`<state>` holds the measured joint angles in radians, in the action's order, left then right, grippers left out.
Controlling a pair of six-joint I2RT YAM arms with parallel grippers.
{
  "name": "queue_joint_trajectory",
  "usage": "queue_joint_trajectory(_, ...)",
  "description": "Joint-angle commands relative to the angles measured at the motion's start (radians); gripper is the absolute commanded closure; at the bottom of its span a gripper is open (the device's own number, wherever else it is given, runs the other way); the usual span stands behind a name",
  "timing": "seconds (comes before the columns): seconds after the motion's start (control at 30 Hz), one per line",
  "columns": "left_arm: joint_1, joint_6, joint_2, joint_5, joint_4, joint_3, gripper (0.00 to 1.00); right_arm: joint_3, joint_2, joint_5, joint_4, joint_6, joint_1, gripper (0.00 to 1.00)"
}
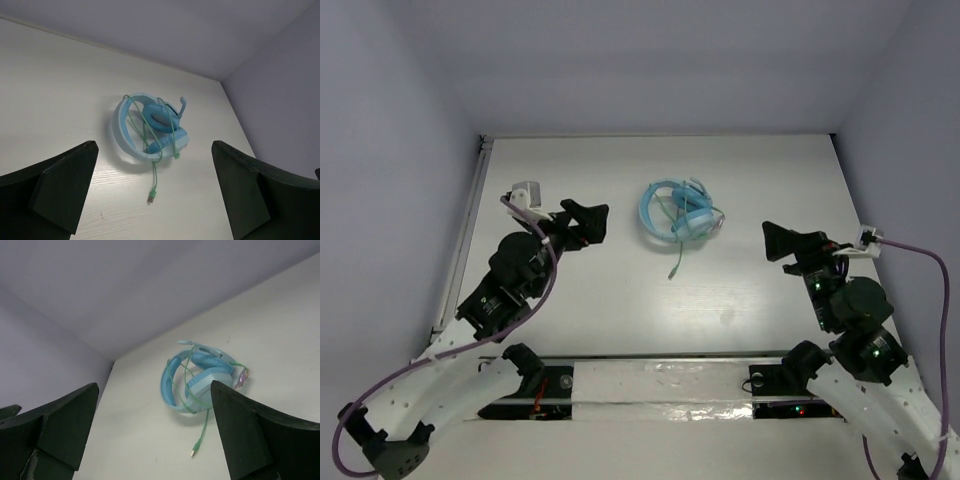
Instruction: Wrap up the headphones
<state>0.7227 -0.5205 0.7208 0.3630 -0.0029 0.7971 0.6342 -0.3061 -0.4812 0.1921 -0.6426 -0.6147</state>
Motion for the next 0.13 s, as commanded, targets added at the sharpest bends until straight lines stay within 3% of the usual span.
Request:
queue_joint_trajectory(0.0, 0.001, 0.033, -0.021, -0.032, -0.062, 0.014, 0.01, 0.03, 0.001, -0.039, 0.024, 0.008, 0.0, 0.0)
queue_joint_trajectory(0.1, 0.001, 0.039, -0.029, -0.021, -0.081, 0.022, 0.01, 0.045, -0.014, -0.034, 0.035, -0.002, 0.0, 0.0)
